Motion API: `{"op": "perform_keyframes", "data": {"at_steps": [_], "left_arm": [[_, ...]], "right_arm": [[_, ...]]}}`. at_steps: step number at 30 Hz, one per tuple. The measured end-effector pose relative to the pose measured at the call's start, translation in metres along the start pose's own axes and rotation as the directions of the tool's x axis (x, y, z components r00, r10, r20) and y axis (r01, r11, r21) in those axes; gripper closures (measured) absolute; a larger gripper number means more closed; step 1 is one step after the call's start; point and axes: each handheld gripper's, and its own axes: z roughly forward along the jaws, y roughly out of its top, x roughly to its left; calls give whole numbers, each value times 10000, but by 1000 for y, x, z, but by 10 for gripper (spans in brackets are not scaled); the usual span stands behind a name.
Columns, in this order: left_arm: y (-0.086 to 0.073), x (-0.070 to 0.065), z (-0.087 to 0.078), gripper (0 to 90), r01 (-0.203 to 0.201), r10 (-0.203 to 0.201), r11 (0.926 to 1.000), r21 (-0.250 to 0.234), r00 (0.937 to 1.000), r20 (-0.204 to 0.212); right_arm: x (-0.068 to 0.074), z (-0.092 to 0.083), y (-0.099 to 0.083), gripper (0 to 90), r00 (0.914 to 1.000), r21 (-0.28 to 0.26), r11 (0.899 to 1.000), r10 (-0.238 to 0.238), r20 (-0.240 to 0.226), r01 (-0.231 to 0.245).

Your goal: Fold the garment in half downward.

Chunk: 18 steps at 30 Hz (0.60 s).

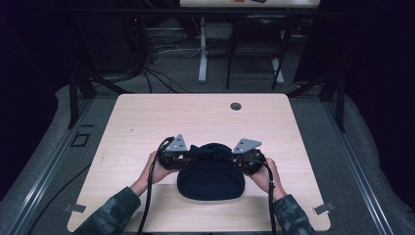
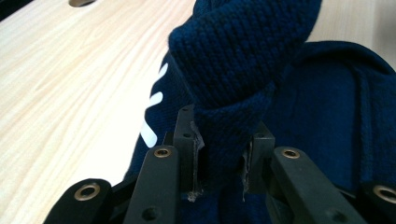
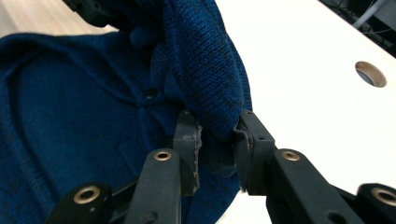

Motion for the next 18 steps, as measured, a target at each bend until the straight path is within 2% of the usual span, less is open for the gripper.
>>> {"op": "perform_keyframes", "data": {"at_steps": [4,8,12,16,18], "left_arm": [[-2,-2,0,715,9,-11,9999,110,9998,194],[-5,-5,0,703,-90,81,9997,240,9993,364],[-8,-7,0,687,-122,101,9992,383,9985,544],[-11,-8,-1,630,-57,17,9982,599,9978,668],[-13,-8,-3,553,58,-100,9972,751,9984,558]], "right_arm": [[6,-5,-2,722,9997,176,9996,-239,18,239],[13,-9,-7,721,9997,-36,9997,-230,39,230],[19,-11,-11,698,9995,189,9994,-306,-43,307],[23,-14,-17,658,9994,426,9987,-287,-213,295],[25,-17,-21,621,9994,594,9978,-283,-219,295]]}}
